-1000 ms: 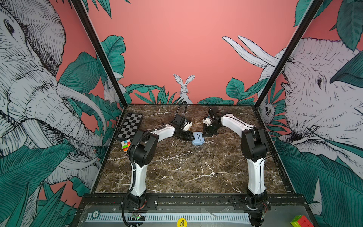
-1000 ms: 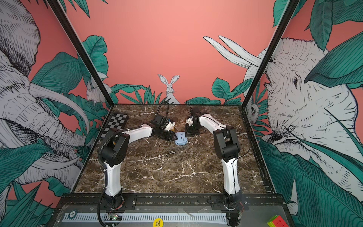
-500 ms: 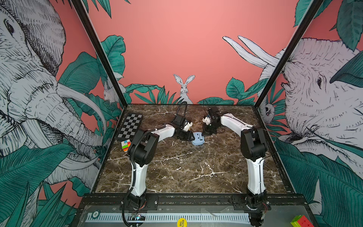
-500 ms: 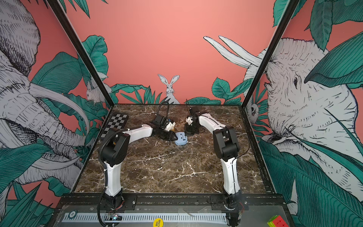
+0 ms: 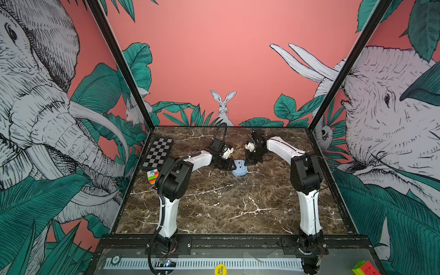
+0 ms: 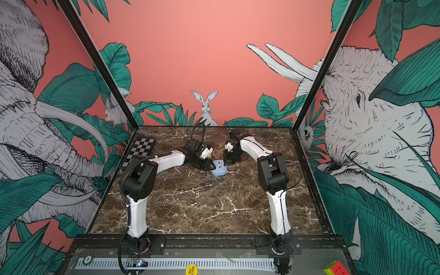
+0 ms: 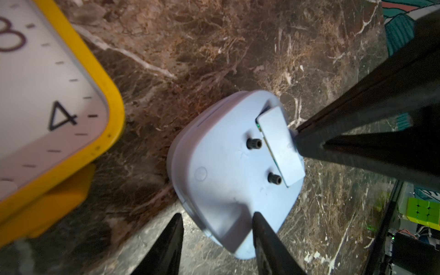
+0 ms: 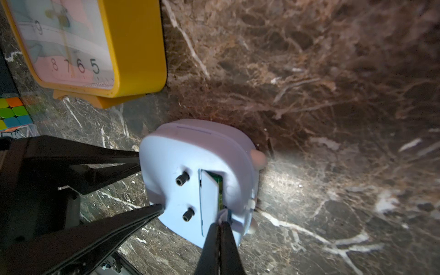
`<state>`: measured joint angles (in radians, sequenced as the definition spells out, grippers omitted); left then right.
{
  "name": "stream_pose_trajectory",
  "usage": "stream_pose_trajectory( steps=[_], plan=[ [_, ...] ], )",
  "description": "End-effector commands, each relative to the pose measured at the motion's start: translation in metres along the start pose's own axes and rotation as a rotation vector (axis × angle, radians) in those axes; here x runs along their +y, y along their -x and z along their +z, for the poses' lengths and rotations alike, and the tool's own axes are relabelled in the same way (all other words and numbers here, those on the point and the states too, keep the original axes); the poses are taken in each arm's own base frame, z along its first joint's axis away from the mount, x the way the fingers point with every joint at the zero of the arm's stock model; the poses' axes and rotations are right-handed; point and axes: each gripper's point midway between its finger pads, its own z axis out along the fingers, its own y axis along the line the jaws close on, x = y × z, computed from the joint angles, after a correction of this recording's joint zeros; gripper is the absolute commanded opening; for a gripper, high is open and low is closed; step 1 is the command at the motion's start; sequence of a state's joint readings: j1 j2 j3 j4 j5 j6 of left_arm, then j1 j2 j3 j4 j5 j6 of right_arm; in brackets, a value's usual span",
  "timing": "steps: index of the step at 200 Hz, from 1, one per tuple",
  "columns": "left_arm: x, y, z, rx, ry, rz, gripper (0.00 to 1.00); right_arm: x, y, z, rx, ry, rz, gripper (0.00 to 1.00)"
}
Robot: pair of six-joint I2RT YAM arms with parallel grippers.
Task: Insert the battery into the alarm
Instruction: Install the cover on the alarm.
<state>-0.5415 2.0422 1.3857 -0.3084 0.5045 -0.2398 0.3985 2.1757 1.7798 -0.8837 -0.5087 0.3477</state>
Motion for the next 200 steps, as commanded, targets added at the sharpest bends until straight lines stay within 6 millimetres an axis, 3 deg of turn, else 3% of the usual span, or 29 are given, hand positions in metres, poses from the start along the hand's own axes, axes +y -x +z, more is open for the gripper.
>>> stream_pose_trajectory(
  steps=[1, 105, 128, 200],
  plan=[
    [0.004, -0.005, 0.002, 0.025, 0.012, -0.011, 0.49, 0.0, -0.006, 0.004, 0.045, 0.006, 0.013, 0.0],
    [0.003, -0.004, 0.005, 0.023, 0.003, -0.013, 0.48, 0.001, -0.002, 0.011, 0.032, 0.013, 0.023, 0.0],
    [0.003, -0.004, 0.003, 0.022, 0.004, -0.01, 0.48, -0.005, -0.002, 0.006, 0.005, -0.025, 0.022, 0.16],
    [0.001, -0.005, -0.001, 0.02, 0.006, -0.005, 0.49, -0.005, 0.009, -0.014, -0.095, -0.078, -0.034, 0.31]
  ],
)
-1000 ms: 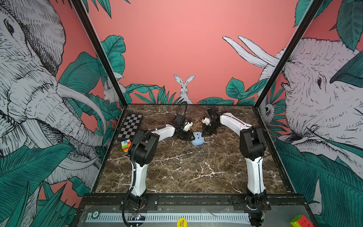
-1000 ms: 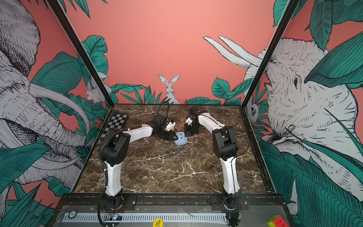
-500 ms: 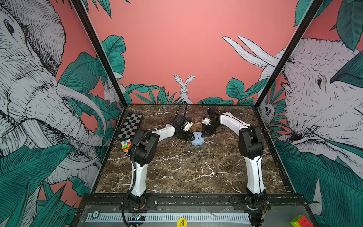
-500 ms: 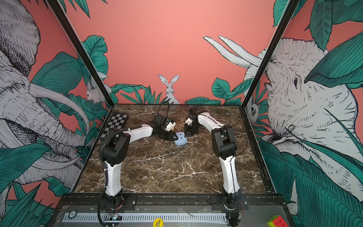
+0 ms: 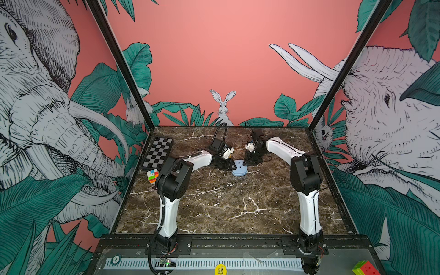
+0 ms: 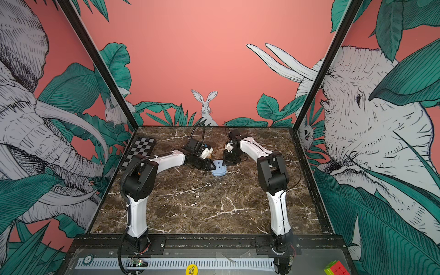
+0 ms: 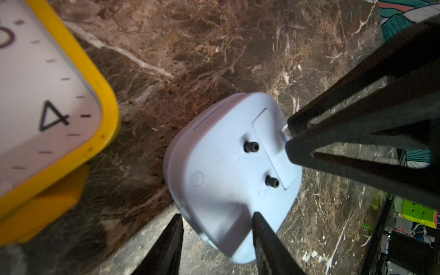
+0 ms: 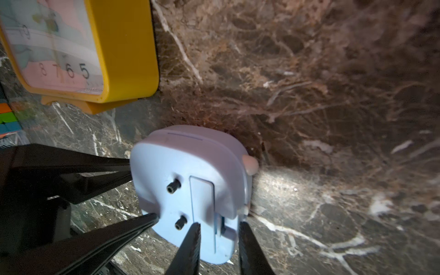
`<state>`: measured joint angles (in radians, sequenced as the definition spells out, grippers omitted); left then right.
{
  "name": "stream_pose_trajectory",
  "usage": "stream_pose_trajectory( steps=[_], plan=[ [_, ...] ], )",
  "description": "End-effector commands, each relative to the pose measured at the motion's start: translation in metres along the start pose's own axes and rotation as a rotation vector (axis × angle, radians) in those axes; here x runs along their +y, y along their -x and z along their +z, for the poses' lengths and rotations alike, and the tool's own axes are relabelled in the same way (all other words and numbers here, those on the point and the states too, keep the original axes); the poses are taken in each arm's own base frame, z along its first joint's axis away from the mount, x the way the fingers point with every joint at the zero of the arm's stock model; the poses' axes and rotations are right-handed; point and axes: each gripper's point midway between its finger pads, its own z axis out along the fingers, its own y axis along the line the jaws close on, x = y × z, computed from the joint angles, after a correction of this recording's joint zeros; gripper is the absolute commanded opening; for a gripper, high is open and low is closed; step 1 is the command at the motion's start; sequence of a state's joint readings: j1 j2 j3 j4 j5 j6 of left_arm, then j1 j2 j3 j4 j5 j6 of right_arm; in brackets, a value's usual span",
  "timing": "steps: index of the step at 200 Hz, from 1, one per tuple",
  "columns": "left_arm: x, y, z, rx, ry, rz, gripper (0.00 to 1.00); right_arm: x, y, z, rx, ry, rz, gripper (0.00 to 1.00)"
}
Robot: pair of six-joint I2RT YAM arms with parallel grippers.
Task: Insert the battery into the alarm
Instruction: Install the cover on the alarm.
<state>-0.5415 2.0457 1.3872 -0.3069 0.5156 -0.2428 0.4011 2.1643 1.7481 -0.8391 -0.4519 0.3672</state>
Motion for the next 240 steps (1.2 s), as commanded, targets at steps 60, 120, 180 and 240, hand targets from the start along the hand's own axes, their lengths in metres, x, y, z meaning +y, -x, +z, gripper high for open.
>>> stream_pose_trajectory(
  steps=[60, 120, 180, 240],
  plan=[
    [0.003, -0.005, -0.004, 0.02, 0.025, -0.004, 0.48, 0.008, 0.011, -0.008, -0.082, 0.017, -0.079, 0.33],
    [0.004, -0.006, -0.004, 0.024, 0.033, -0.01, 0.48, -0.017, -0.011, 0.016, -0.009, -0.038, -0.059, 0.26],
    [0.005, -0.007, -0.003, 0.028, 0.036, -0.017, 0.48, -0.025, -0.027, 0.025, 0.015, -0.002, -0.052, 0.2],
    [0.005, -0.006, -0.003, 0.028, 0.041, -0.016, 0.48, -0.02, -0.016, 0.021, -0.039, 0.071, -0.045, 0.14]
  ],
)
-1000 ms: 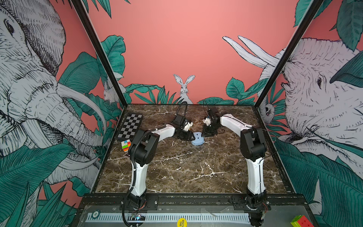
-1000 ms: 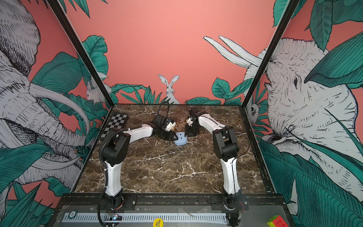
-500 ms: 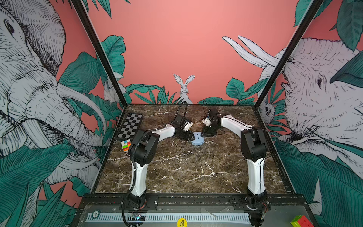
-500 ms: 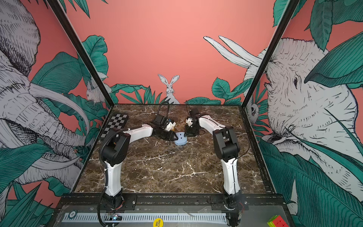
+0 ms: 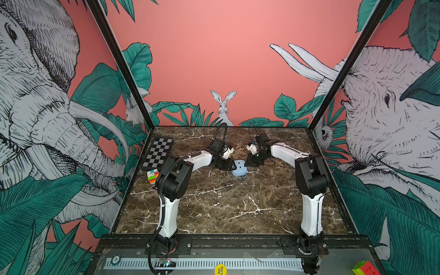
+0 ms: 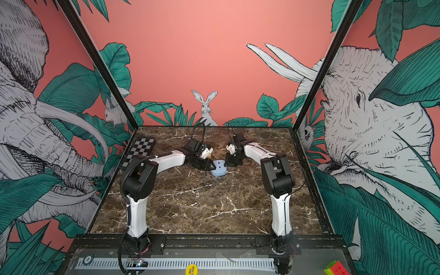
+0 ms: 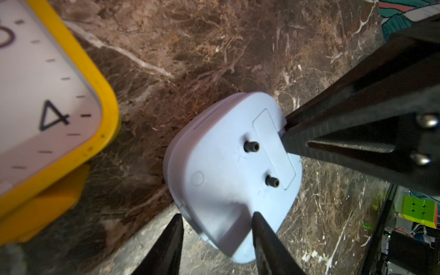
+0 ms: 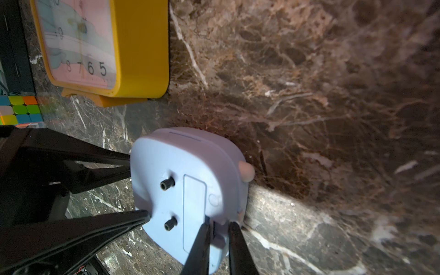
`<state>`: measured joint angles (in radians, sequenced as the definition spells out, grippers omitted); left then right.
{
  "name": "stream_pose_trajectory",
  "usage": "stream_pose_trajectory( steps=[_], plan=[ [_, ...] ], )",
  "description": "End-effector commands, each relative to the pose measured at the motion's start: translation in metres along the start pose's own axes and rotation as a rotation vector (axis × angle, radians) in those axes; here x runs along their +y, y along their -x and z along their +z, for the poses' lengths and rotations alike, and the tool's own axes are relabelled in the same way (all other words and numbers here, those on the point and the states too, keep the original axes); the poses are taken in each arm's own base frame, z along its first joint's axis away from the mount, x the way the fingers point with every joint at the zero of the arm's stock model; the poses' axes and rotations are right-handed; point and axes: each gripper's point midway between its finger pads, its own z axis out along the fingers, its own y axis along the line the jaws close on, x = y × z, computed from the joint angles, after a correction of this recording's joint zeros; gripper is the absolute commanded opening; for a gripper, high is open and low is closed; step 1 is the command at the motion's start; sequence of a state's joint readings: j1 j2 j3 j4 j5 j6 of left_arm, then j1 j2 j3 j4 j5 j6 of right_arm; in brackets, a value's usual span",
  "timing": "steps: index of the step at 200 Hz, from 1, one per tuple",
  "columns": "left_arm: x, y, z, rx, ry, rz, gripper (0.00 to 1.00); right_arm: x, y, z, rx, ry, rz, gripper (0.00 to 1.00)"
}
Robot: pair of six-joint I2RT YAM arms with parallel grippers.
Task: Insert the battery into the alarm
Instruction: Install the cover on the alarm.
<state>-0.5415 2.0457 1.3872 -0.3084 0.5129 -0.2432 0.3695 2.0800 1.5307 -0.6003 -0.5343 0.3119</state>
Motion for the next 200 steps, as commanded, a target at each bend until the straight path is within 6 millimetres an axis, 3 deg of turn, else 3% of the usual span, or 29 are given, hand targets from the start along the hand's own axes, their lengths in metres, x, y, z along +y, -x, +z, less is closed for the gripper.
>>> stream_pose_trajectory(
  steps=[1, 83, 139, 195, 200],
  plan=[
    [0.005, -0.006, -0.004, 0.027, 0.038, -0.015, 0.48, -0.014, -0.015, 0.012, 0.045, -0.028, 0.03, 0.14],
    [0.005, -0.006, -0.004, 0.025, 0.039, -0.017, 0.48, -0.007, -0.004, 0.008, 0.002, 0.013, 0.049, 0.08],
    [0.003, -0.002, -0.007, 0.011, 0.038, -0.01, 0.48, -0.014, 0.009, -0.019, -0.087, -0.097, 0.014, 0.29],
    [-0.012, 0.018, -0.024, -0.087, 0.009, 0.023, 0.51, -0.009, 0.02, -0.051, -0.282, -0.195, -0.162, 0.41],
    [-0.014, 0.02, -0.026, -0.098, 0.004, 0.021, 0.52, -0.013, 0.012, -0.05, -0.285, -0.229, -0.173, 0.42]
  ],
)
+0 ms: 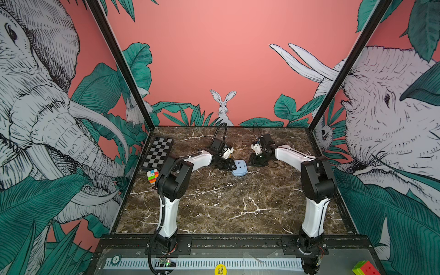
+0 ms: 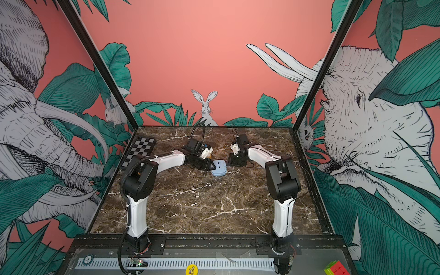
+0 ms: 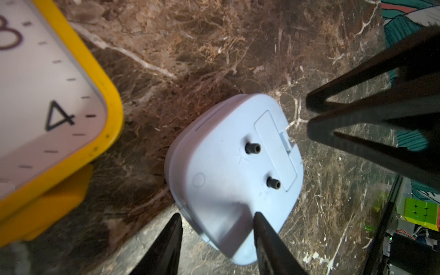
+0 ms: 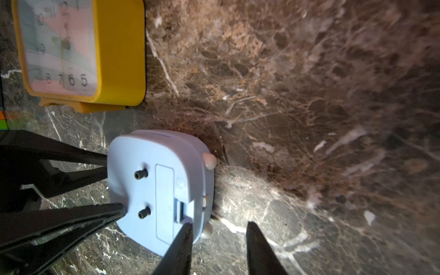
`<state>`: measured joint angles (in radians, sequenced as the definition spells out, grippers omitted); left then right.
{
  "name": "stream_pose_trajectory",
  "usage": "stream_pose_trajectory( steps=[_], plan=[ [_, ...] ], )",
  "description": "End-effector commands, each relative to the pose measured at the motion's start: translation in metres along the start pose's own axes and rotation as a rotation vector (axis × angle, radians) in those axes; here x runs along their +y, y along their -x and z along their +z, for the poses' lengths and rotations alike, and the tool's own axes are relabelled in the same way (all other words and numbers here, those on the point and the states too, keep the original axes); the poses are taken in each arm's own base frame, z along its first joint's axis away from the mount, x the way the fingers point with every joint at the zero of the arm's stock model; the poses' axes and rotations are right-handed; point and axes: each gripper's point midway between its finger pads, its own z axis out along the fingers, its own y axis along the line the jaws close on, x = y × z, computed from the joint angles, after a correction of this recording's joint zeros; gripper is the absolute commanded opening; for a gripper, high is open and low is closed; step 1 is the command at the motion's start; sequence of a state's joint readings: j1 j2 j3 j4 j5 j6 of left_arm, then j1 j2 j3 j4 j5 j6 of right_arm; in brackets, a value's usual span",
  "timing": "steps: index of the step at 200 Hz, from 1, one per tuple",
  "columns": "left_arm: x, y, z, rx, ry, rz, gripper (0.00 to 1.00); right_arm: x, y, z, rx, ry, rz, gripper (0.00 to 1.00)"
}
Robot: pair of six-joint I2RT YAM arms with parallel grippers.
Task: Insert the battery into the alarm
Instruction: Install the cover on the alarm, then adjust the alarm at the center of the board.
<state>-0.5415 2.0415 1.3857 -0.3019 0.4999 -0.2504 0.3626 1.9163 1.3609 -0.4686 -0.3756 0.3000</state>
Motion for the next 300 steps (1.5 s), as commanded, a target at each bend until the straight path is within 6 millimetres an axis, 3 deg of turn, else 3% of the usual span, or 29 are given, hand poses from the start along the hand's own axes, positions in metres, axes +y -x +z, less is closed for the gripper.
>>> stream_pose_trajectory(
  steps=[1, 27, 38, 43, 52, 55, 74, 86, 127, 151, 183, 206, 211, 247, 277, 300],
  plan=[
    [-0.014, 0.018, -0.025, -0.09, -0.008, 0.023, 0.52, -0.001, 0.013, -0.019, -0.141, -0.102, -0.119, 0.42],
    [-0.018, 0.019, -0.028, -0.121, -0.024, 0.025, 0.53, -0.009, 0.014, -0.049, -0.265, -0.351, -0.27, 0.61],
    [-0.017, 0.017, -0.026, -0.113, -0.03, 0.025, 0.53, -0.017, 0.016, -0.068, -0.314, -0.49, -0.317, 0.81],
    [-0.017, 0.015, -0.024, -0.106, -0.035, 0.025, 0.53, -0.021, 0.017, -0.076, -0.334, -0.536, -0.323, 0.98],
    [-0.017, 0.013, -0.021, -0.096, -0.044, 0.021, 0.53, -0.029, 0.014, -0.079, -0.34, -0.587, -0.324, 0.99],
    [-0.016, 0.012, -0.02, -0.094, -0.045, 0.02, 0.53, -0.027, 0.017, -0.091, -0.37, -0.595, -0.32, 0.99],
    [-0.017, 0.008, -0.015, -0.082, -0.067, 0.007, 0.53, -0.046, 0.015, -0.113, -0.425, -0.713, -0.215, 0.99],
    [-0.017, 0.005, -0.012, -0.075, -0.076, 0.003, 0.52, -0.051, 0.009, -0.118, -0.408, -0.74, -0.186, 0.99],
    [-0.026, 0.001, -0.004, -0.055, -0.119, 0.001, 0.52, -0.01, -0.006, -0.087, -0.333, -0.426, -0.216, 0.98],
    [-0.048, -0.001, 0.004, -0.032, -0.188, 0.038, 0.52, 0.015, -0.017, -0.069, -0.29, -0.246, -0.201, 0.98],
    [-0.066, 0.001, 0.0, -0.046, -0.234, 0.078, 0.52, 0.031, -0.023, -0.052, -0.298, -0.112, -0.163, 0.99],
    [-0.057, 0.005, -0.019, -0.112, -0.192, 0.057, 0.52, 0.043, -0.029, -0.038, -0.228, -0.072, -0.184, 0.99],
    [-0.053, 0.005, -0.024, -0.131, -0.183, 0.046, 0.52, 0.042, -0.033, -0.027, -0.197, -0.079, -0.188, 0.99],
    [-0.024, 0.007, -0.057, -0.239, -0.079, 0.01, 0.54, 0.039, -0.04, -0.001, -0.139, -0.1, -0.209, 0.99],
    [-0.015, 0.007, -0.069, -0.262, -0.03, 0.021, 0.56, 0.025, -0.041, 0.008, -0.119, -0.178, -0.257, 0.98],
    [-0.013, 0.01, -0.072, -0.264, -0.007, 0.035, 0.57, 0.026, -0.038, 0.016, -0.12, -0.173, -0.274, 0.99]
  ],
)
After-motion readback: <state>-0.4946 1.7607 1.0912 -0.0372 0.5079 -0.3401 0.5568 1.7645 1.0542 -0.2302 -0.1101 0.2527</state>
